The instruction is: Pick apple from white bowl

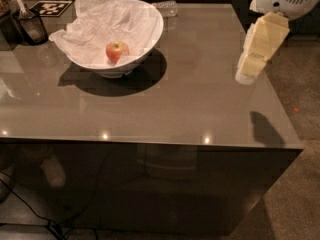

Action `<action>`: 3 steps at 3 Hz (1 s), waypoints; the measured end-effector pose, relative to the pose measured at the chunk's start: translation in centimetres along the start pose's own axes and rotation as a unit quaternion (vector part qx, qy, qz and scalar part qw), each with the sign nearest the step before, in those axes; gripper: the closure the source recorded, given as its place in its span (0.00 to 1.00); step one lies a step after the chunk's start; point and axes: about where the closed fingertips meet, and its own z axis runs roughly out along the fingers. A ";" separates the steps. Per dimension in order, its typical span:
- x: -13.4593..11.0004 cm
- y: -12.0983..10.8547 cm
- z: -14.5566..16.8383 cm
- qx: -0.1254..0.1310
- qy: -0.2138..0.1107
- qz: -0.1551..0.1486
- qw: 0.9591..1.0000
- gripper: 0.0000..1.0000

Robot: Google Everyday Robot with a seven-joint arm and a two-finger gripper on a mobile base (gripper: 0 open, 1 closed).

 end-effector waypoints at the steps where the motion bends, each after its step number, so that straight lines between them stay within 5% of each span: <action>1: -4.0 -1.0 0.3 -0.006 -0.009 -0.040 0.999 0.00; 3: -6.9 -3.0 1.0 0.011 -0.039 -0.051 0.998 0.00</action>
Offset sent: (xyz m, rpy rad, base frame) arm 0.0184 0.0281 0.0069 -0.0047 -0.0023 0.0666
